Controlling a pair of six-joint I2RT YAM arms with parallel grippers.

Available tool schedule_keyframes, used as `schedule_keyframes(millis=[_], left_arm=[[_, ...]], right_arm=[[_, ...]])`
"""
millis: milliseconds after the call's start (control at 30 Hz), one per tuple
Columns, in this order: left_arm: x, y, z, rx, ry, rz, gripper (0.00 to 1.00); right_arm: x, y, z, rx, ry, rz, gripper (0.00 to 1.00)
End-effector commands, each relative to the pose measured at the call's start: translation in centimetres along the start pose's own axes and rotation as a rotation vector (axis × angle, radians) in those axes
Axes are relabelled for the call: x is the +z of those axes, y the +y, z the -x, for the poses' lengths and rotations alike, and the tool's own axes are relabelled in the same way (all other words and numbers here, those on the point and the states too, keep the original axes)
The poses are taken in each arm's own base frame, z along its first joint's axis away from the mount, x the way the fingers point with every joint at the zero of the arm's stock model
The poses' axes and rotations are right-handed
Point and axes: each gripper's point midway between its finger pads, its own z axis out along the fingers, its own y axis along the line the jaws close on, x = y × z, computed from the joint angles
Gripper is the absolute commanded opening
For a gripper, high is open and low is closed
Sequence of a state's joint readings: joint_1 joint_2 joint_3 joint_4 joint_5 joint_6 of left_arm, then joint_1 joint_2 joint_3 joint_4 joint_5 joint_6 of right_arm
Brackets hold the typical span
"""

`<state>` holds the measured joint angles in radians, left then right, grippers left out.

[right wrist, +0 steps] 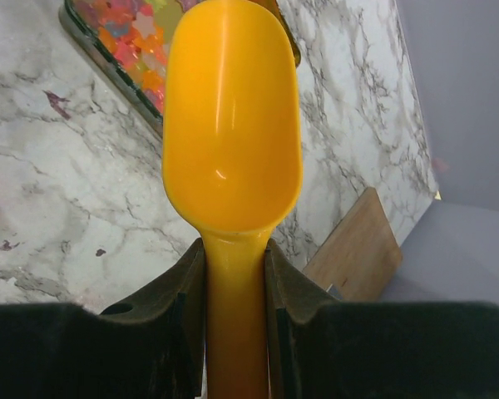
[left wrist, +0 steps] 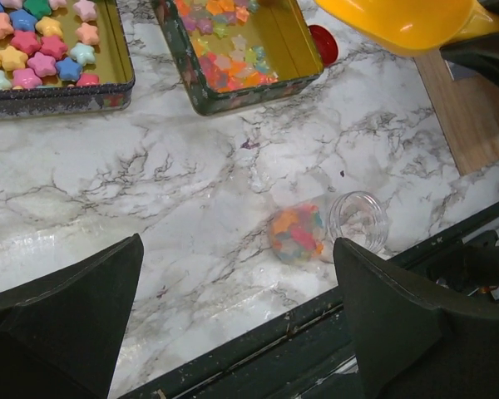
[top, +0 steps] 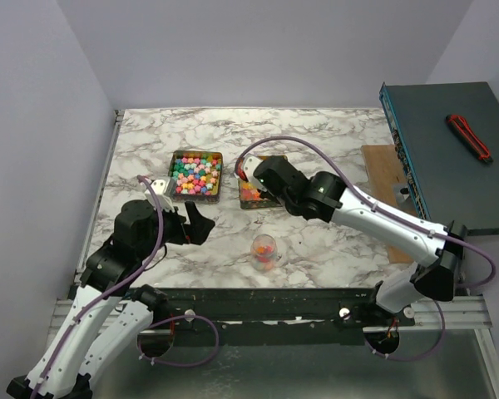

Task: Pack the candies
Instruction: Scoop the fake candies from the storage box.

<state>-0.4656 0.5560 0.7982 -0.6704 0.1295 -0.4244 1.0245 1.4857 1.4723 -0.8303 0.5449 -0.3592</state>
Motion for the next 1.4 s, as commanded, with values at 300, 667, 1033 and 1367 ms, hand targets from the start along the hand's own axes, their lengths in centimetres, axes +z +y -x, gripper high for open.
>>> schedule_keyframes(millis=[300, 667, 1033, 1367], left_arm=[[0.2, 0.1, -2.2, 0.051, 0.003, -0.063, 0.99], [-0.4, -0.4, -2.1, 0.062, -0.025, -0.103, 0.99], [-0.9, -0.2, -1.6, 0.070, -0.066, -0.087, 0.99], [-1.0, 0.1, -1.4, 0.072, -0.078, -0.075, 0.99]], right_arm=[[2.2, -1.6, -3.2, -0.173, 0.361, -0.147, 0.01], [6.5, -0.6, -4.0, -0.301, 0.520, -0.175, 0.01], [10.4, -0.5, -4.7, -0.315, 0.567, -0.172, 0.01], [13.0, -0.6, -4.6, -0.313, 0.564, -0.162, 0.01]])
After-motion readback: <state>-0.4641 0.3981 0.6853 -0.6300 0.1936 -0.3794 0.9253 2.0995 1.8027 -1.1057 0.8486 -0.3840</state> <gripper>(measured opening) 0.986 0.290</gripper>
